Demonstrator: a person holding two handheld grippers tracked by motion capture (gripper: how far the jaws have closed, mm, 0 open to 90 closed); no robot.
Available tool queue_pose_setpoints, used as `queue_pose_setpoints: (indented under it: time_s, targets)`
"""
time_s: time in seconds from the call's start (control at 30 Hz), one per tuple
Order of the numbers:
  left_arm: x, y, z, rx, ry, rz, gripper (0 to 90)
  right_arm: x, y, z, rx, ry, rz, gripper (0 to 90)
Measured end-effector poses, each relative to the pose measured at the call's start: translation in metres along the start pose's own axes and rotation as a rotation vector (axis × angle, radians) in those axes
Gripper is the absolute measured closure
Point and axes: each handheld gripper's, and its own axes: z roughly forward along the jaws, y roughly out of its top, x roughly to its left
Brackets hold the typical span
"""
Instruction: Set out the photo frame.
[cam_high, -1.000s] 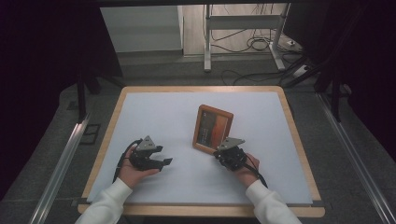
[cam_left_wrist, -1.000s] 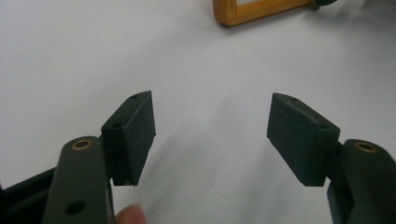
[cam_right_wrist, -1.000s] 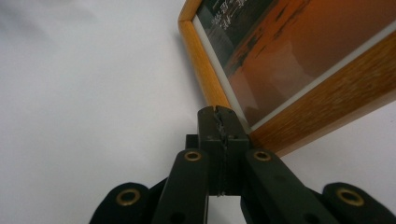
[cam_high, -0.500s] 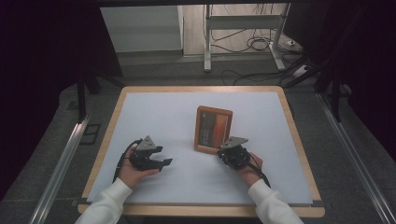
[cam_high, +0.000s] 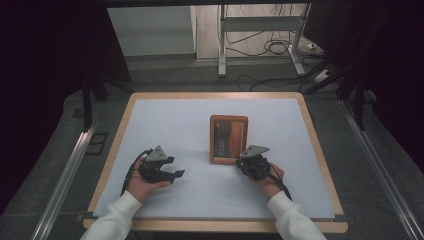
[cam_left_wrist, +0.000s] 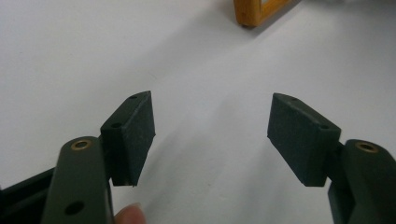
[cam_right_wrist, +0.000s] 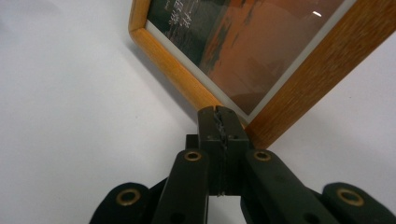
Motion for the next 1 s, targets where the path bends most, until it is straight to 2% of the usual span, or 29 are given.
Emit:
queue_pose_setpoints:
  time_s: [0.67,0.93,1.0]
  targets:
    - [-0.001,0.001,0.000,-0.004,-0.002,0.009,31.5,0.000,0.001,-0.022,-0.075,0.001,0.005,89.8]
    - [-0.001,-0.001,-0.004,-0.011,0.006,0.007,31.5,-0.009,-0.010,-0.038,-0.104,0.006,0.038,89.4]
    - [-0.002,-0.001,-0.005,-0.012,0.006,0.006,31.5,-0.012,-0.017,-0.045,-0.113,0.019,0.061,84.9]
